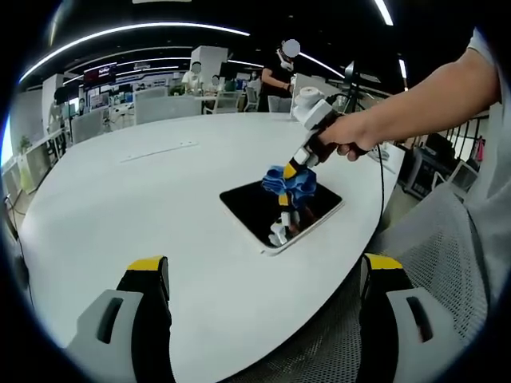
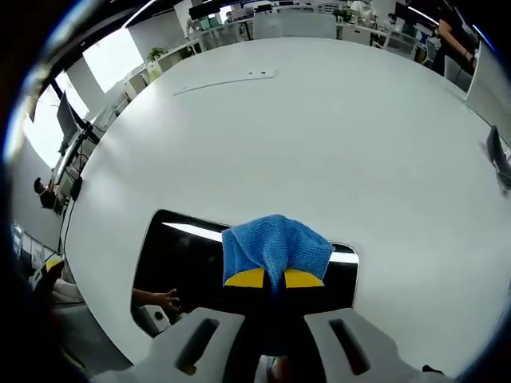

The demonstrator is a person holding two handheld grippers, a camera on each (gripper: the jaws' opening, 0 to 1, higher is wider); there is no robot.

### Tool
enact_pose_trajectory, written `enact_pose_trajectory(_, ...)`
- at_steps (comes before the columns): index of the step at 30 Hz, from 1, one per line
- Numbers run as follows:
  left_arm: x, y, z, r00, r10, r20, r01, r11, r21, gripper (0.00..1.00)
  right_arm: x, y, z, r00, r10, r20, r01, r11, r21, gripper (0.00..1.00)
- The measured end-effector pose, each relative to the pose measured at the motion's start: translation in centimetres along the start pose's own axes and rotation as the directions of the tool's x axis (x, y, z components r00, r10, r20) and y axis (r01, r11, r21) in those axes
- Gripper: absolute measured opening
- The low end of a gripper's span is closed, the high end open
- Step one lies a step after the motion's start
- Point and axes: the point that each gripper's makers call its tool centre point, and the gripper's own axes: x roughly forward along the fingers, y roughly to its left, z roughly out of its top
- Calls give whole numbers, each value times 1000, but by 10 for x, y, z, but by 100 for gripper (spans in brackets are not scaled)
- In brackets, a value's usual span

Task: Wipe the mirror surface with the cleaning cloth until all visible marks leave the cleaned area.

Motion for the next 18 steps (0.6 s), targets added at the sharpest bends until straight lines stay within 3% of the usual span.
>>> enact_pose_trajectory(18,0,-2,0,1000,-2,-3,2,1000,8,99,-23,17,-47,1000,25,13,-25,999,20,0)
